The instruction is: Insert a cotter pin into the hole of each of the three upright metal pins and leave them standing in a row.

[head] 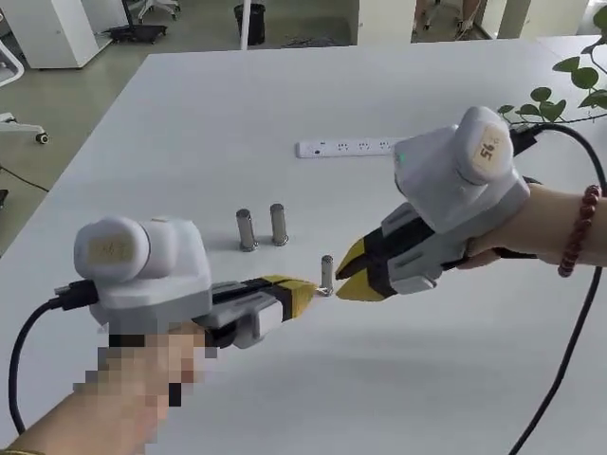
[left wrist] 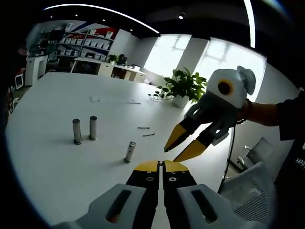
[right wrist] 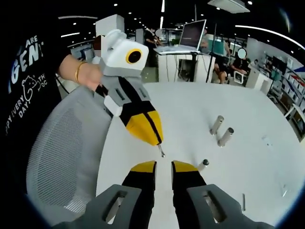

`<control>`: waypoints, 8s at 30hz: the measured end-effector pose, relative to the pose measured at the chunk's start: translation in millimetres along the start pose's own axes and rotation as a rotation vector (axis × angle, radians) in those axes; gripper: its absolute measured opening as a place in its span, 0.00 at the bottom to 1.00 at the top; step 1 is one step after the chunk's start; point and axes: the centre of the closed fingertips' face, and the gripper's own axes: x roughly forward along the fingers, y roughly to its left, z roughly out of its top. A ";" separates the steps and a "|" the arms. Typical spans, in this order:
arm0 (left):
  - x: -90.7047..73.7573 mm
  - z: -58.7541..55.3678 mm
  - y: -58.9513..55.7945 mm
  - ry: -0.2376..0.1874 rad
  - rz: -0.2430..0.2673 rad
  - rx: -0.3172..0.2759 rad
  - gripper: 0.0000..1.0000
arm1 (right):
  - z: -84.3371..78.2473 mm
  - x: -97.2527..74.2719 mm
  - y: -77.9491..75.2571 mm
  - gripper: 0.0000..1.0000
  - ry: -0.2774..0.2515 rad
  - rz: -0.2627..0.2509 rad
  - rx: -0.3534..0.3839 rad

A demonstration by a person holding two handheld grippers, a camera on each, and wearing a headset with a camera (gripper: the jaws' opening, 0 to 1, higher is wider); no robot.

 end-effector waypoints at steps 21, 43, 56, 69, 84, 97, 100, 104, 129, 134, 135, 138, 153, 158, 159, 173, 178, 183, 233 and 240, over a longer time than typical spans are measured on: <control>-4.1 -2.5 -36.7 0.034 -0.229 0.283 0.00 | 2.5 -8.3 45.6 0.08 -0.155 0.222 0.166; -13.5 -4.9 -55.5 0.008 -0.339 0.268 0.00 | 8.5 -8.4 66.8 0.00 -0.176 0.320 0.121; -11.1 -11.6 -57.7 0.021 -0.343 0.297 0.02 | 2.2 -5.9 71.5 0.00 -0.085 0.315 0.022; -8.0 -9.5 -39.7 0.016 -0.258 0.313 0.10 | -26.7 -0.3 50.3 0.00 0.105 0.220 -0.074; 0.7 -8.8 2.2 0.005 -0.043 0.354 0.17 | -44.3 3.7 1.9 0.00 0.232 0.064 -0.057; 23.4 -9.0 31.0 0.022 0.053 0.338 0.18 | -55.2 8.9 -30.4 0.00 0.323 0.010 -0.084; 30.1 -10.1 35.9 0.036 0.062 0.338 0.19 | -56.0 11.0 -35.5 0.00 0.332 0.012 -0.086; 39.0 -14.1 42.2 0.070 0.077 0.363 0.20 | -60.4 14.0 -43.1 0.00 0.357 0.012 -0.087; 90.1 -18.6 65.8 0.105 0.130 0.333 0.18 | -63.7 26.1 -83.7 0.00 0.385 -0.014 -0.120; 96.3 -19.7 68.8 0.121 0.143 0.366 0.15 | -61.5 27.9 -82.7 0.00 0.384 -0.005 -0.125; 97.4 -20.4 69.6 0.125 0.143 0.369 0.15 | -61.1 28.8 -82.7 0.00 0.385 -0.003 -0.130; 98.8 -21.2 70.5 0.127 0.143 0.367 0.13 | -61.2 29.8 -80.4 0.00 0.389 0.003 -0.139; 100.2 -26.9 71.2 0.144 0.124 0.386 0.07 | -53.7 30.6 -70.7 0.00 0.399 0.018 -0.174; 100.5 -27.6 69.5 0.145 0.113 0.390 0.07 | -52.3 32.0 -70.3 0.00 0.405 0.026 -0.185; 100.6 -27.8 69.2 0.145 0.112 0.389 0.07 | -51.5 32.5 -69.8 0.00 0.405 0.026 -0.185; 102.6 -30.5 66.8 0.144 0.116 0.369 0.07 | -45.1 38.3 -62.9 0.00 0.395 0.031 -0.127; 102.8 -30.9 66.1 0.143 0.118 0.365 0.07 | -43.8 39.7 -62.1 0.00 0.398 0.032 -0.113; 103.0 -31.1 66.0 0.141 0.119 0.361 0.07 | -41.0 40.0 -62.2 0.00 0.381 0.022 -0.079; 106.6 -33.7 65.8 0.128 0.131 0.296 0.07 | -32.6 37.6 -69.3 0.05 0.289 -0.013 -0.004; 106.9 -34.4 66.0 0.129 0.132 0.291 0.07 | -31.9 42.7 -64.6 0.07 0.275 -0.002 -0.041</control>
